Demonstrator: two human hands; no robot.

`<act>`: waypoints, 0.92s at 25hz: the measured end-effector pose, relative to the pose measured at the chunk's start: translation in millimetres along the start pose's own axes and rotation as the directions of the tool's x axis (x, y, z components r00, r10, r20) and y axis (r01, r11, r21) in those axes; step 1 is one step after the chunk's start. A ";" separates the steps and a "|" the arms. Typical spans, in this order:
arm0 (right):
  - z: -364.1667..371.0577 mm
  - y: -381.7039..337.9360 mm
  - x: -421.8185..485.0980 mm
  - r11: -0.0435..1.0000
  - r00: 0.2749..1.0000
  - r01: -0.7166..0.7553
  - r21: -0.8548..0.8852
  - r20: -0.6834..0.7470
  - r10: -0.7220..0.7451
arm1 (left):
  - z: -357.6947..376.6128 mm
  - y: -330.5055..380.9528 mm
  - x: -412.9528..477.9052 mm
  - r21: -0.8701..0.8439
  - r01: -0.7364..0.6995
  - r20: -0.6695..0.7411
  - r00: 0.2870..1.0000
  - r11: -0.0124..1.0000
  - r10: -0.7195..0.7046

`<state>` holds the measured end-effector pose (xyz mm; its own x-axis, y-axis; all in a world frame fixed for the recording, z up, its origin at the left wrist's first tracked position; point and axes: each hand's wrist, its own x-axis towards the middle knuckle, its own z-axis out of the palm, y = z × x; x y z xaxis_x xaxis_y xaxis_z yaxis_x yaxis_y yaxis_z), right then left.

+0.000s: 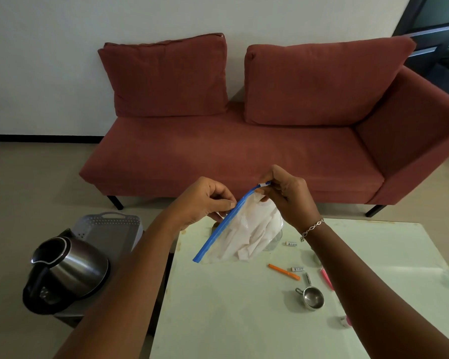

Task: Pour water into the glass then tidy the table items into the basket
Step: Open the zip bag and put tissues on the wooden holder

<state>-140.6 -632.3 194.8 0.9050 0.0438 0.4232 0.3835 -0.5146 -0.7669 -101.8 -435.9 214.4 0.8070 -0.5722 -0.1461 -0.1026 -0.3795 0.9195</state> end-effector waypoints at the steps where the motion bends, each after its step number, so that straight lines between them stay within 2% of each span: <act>1: 0.7 1.0 -0.8 1.000 1.000 -0.013 -0.003 -0.006 0.013 | 0.7 0.4 0.2 0.011 0.006 -0.002 1.000 1.000 -0.006; 3: 1.8 2.6 -2.2 0.997 0.999 -0.030 -0.077 -0.038 0.027 | 2.0 1.4 0.8 0.024 0.019 -0.006 1.000 1.000 -0.019; 4: 1.9 2.9 -3.3 0.983 0.998 0.008 -0.184 -0.065 -0.021 | 2.9 1.8 1.3 0.025 0.026 -0.008 1.000 0.999 -0.026; 6: 4.3 2.9 -7.1 0.881 0.967 0.213 -0.423 -0.035 -0.251 | 4.9 3.0 2.2 0.006 0.042 -0.010 0.999 0.999 -0.042; 8: 9.9 2.2 -12.6 0.735 0.888 0.418 -0.534 0.073 -0.453 | 6.7 4.0 3.3 -0.033 0.057 0.002 0.998 0.998 -0.056; 10: 17.0 1.0 -17.3 0.674 0.841 0.491 -0.552 0.099 -0.532 | 7.8 4.6 3.2 -0.057 0.084 0.018 0.996 0.995 -0.083; 16: 20.4 0.1 -21.1 0.650 0.812 0.518 -0.556 0.078 -0.579 | 10.2 1.3 -4.7 -0.161 0.187 0.033 0.982 0.969 -0.184; 18: 18.8 0.6 -23.9 0.636 0.803 0.530 -0.561 0.092 -0.589 | 13.2 -2.0 -4.2 -0.075 0.233 -0.073 0.968 0.970 -0.239; 20: 16.4 3.0 -27.7 0.633 0.791 0.557 -0.538 0.110 -0.602 | 18.8 -6.5 -5.1 0.103 0.266 -0.207 0.948 0.958 -0.241; 21: 15.4 4.9 -29.3 0.632 0.784 0.572 -0.523 0.122 -0.609 | 22.7 -9.0 -6.3 0.201 0.249 -0.261 0.946 0.947 -0.193; 23: 14.7 9.5 -32.2 0.618 0.772 0.598 -0.511 0.160 -0.615 | 29.4 -14.2 -9.9 0.378 0.119 -0.333 0.943 0.918 0.015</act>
<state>-163.4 -626.0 166.8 0.4924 0.4870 0.7214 0.6836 -0.7294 0.0258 -125.5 -446.2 192.0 0.9531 -0.3026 -0.0026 -0.2176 -0.6912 0.6891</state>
